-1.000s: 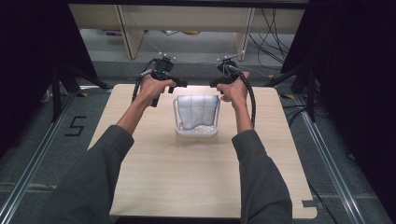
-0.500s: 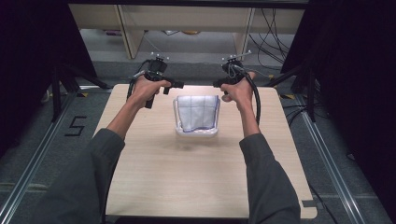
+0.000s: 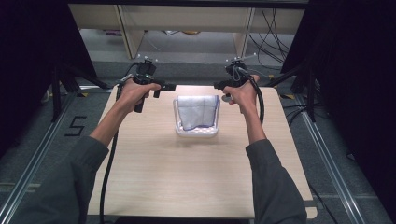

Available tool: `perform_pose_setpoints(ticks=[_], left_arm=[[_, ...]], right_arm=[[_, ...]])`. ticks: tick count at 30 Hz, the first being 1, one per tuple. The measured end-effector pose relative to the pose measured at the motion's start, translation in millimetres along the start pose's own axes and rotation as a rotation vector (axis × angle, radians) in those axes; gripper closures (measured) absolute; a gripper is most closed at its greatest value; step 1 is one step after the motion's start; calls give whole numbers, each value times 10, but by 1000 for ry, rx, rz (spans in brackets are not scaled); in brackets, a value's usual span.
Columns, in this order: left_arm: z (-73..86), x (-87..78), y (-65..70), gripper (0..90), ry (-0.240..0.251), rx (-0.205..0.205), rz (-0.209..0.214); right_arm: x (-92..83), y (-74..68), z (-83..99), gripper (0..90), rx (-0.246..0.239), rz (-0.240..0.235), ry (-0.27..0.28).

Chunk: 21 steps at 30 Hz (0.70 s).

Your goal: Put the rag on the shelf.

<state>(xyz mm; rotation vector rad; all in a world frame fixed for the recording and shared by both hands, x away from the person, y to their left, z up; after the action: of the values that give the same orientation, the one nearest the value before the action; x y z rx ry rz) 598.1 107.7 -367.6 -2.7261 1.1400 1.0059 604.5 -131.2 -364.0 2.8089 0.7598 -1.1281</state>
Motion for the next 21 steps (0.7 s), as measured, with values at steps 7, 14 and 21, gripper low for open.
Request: perform_pose_setpoints(ticks=[7, 14, 21], left_arm=[[96, -157, 142, 363, 17, 31, 15], [211, -261, 285, 337, 37, 55, 37], [387, -351, 350, 326, 46, 50, 63]], right_arm=[[-75, -47, 89, 429, -13, -14, 6], [-222, -102, 176, 389, 0, -37, 54], [-408, -170, 267, 379, -34, -64, 97]])
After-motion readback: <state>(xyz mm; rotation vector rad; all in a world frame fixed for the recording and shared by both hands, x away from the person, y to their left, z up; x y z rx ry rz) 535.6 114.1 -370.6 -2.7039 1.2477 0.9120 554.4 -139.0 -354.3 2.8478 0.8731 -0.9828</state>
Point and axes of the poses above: each handheld gripper's, and its own axes: x roughly forward along the jaws, z roughly out of its underside, y roughly to its right, the point moved 7 cm from there along x, roughly forward along the jaws, and after that the axes turned 3 degrees about x, right-handed, at the moved point
